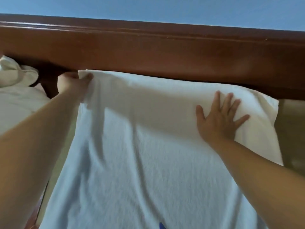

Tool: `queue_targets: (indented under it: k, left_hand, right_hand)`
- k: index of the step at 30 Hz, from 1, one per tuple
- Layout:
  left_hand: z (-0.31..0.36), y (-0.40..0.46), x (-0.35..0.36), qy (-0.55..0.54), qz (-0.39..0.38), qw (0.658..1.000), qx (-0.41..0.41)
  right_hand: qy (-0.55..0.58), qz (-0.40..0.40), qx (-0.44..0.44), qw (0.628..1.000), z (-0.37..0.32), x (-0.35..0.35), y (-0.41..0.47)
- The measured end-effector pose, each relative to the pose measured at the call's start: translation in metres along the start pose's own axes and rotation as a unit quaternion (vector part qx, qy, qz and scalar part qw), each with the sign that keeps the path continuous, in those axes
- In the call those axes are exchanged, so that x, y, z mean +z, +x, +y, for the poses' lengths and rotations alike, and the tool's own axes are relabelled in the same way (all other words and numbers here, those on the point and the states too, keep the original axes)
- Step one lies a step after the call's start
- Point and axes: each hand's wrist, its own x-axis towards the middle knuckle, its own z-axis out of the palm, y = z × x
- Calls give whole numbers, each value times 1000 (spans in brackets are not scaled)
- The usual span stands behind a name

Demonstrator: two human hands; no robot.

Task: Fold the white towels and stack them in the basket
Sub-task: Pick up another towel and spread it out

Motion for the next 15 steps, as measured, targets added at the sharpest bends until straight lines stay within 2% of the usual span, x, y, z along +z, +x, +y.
queue_targets:
  k: [4, 6, 7, 9, 11, 12, 13, 15]
  left_hand:
    - [-12, -7, 0, -23, -21, 997, -65]
    - [-8, -11, 0, 31, -6, 997, -76]
    - [-7, -19, 2, 77, 25, 994, -72]
    - [3, -56, 12, 147, 63, 987, -20]
    - [7, -118, 29, 153, 42, 982, 100]
    - [8, -157, 38, 148, 16, 977, 153]
    - [5, -196, 49, 146, -22, 970, 193]
    - [-2, -273, 69, 185, -94, 948, 241]
  right_hand:
    - [4, -16, 1, 1000, 0, -4, 0]
    - [4, -30, -1, 1000, -1, -6, 0]
    - [3, -42, -2, 999, -2, -8, -1]
    - [14, -78, -8, 997, -1, -14, 1]
    - [54, -108, -17, 993, 4, -28, 3]
    - [84, -96, -13, 992, 9, -36, 3]
    - [121, -50, 4, 991, 18, -45, 2]
    - [186, 97, 103, 972, 43, -62, 2]
